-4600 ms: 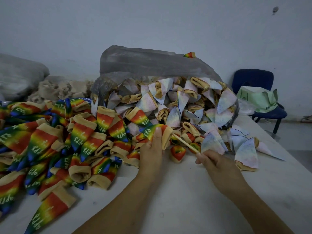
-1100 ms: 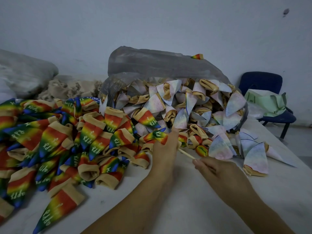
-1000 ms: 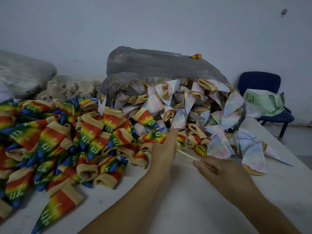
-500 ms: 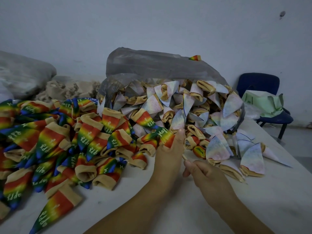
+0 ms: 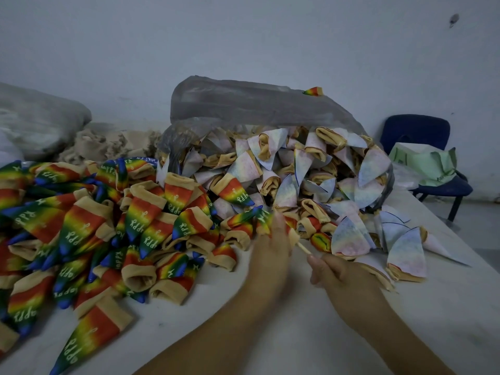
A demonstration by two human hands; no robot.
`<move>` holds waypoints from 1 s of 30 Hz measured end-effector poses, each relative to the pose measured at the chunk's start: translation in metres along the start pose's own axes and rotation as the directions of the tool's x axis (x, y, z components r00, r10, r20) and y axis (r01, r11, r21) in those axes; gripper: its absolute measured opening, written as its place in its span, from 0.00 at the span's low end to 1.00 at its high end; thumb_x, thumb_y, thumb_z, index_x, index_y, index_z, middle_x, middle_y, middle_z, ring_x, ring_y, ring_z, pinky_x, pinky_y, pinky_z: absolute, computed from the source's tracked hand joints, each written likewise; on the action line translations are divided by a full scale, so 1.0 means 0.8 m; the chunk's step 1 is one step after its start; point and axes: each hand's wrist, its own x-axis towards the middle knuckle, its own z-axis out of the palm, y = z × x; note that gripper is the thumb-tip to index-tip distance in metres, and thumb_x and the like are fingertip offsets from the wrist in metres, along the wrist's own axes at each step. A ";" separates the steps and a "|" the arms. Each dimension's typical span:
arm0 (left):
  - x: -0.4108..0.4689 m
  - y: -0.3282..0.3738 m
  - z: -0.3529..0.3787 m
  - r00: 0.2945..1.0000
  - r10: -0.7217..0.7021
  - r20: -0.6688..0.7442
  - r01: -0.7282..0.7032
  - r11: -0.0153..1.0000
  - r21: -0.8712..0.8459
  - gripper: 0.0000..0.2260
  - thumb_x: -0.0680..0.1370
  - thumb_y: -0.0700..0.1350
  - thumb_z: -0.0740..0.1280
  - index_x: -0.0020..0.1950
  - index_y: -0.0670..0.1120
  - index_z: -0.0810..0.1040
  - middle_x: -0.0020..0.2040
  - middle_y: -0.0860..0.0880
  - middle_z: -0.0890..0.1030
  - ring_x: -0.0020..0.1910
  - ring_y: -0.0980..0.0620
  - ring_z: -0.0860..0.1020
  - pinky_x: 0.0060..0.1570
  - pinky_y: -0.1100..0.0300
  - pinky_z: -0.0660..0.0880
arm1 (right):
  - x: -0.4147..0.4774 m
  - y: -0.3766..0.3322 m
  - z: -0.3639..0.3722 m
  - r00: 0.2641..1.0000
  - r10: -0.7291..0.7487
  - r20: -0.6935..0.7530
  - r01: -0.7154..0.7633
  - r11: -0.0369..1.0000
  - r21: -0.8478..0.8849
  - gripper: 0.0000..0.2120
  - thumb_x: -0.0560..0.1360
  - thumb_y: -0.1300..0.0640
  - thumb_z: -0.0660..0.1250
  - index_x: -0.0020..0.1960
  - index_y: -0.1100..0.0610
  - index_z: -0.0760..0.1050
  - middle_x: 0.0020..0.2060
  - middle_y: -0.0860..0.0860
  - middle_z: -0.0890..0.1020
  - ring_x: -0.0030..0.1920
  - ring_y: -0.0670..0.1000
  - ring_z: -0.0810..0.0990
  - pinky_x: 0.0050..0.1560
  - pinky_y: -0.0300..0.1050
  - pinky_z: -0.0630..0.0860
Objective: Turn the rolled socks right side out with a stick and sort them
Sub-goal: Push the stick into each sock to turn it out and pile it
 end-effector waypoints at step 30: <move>0.016 0.001 -0.019 0.934 -0.153 0.322 0.352 0.536 -0.767 0.18 0.77 0.49 0.67 0.62 0.39 0.79 0.62 0.39 0.81 0.61 0.44 0.81 0.57 0.52 0.78 | 0.012 0.010 -0.027 0.973 -0.228 -0.038 0.169 0.813 -0.558 0.13 0.79 0.55 0.60 0.61 0.49 0.77 0.41 0.52 0.77 0.43 0.52 0.69 0.39 0.48 0.71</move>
